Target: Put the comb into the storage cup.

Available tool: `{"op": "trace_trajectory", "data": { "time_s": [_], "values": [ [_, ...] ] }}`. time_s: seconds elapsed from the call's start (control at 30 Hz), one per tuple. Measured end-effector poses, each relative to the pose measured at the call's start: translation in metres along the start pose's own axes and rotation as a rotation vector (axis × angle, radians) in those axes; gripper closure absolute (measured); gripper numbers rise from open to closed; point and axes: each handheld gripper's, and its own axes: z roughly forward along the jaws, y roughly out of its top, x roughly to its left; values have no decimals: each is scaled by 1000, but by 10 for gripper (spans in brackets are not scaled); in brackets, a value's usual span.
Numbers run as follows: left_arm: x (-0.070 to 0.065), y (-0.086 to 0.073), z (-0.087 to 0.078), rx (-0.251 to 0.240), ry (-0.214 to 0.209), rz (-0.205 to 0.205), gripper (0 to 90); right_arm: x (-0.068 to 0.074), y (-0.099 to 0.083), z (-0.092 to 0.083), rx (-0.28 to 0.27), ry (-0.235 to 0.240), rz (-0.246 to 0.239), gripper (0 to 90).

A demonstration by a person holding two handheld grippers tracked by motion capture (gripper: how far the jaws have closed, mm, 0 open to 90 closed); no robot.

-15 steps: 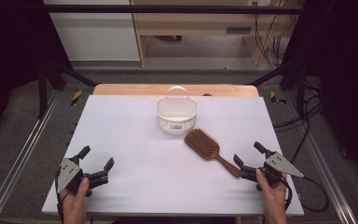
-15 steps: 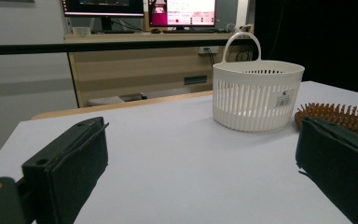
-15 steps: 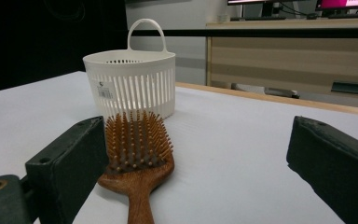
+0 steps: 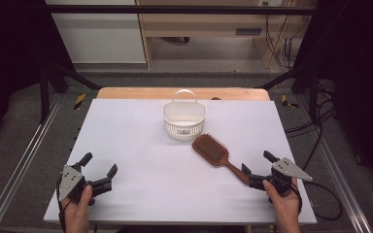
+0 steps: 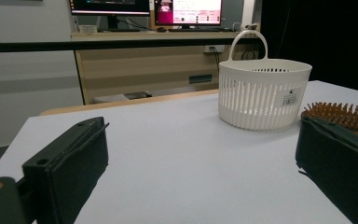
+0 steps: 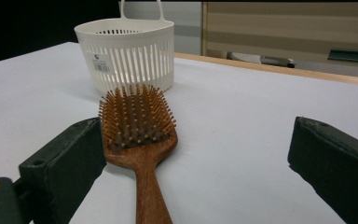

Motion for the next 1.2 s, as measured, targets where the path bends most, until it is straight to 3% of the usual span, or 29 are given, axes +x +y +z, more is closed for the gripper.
{"op": "trace_trajectory", "data": {
  "time_s": [0.23, 0.27, 0.3, 0.37, 0.5, 0.63, 0.73, 0.8, 0.83, 0.9, 0.93, 1.03, 1.13, 1.17, 1.2],
  "values": [
    [2, -1, -1, 4, 7, -2, 24, 5, 11, -2, 27, -52, 9, 67],
    [2, -1, -1, 3, 10, -6, 24, 8, 16, -4, 60, -104, -31, 79],
    [3, -1, -1, 2, 13, -5, 24, 9, 19, -5, 74, -128, -44, 78],
    [3, -2, -2, 2, 16, -6, 24, 9, 21, -6, 80, -130, -46, 78],
    [4, -1, -3, -1, 11, -10, 24, 9, 35, -6, 145, -93, -59, 81],
    [4, -1, -3, 2, 8, 3, 24, 11, 42, -3, 174, -59, -54, 82],
    [4, -2, -4, 2, 9, 2, 24, 16, 50, 6, 253, -16, -82, 85],
    [4, -2, -5, -3, 9, -8, 24, 17, 51, 8, 266, -6, -82, 80],
    [5, -2, -6, -3, 11, -4, 24, 23, 54, 15, 320, 18, -113, 82],
    [6, -2, -5, -2, 13, -7, 24, 27, 57, 20, 355, 29, -145, 91],
    [6, -2, -5, -2, 13, -7, 24, 27, 57, 20, 355, 29, -145, 91],
    [7, -3, -4, 4, 14, 0, 24, 32, 59, 36, 441, 81, -145, 98],
    [7, -3, -4, 9, 14, 2, 24, 34, 59, 45, 471, 74, -183, 99],
    [7, -3, -5, 5, 14, -1, 24, 34, 59, 53, 538, 69, -188, 98],
    [8, -3, -5, 4, 15, 0, 24, 34, 58, 57, 560, 67, -182, 98]
  ]
}}
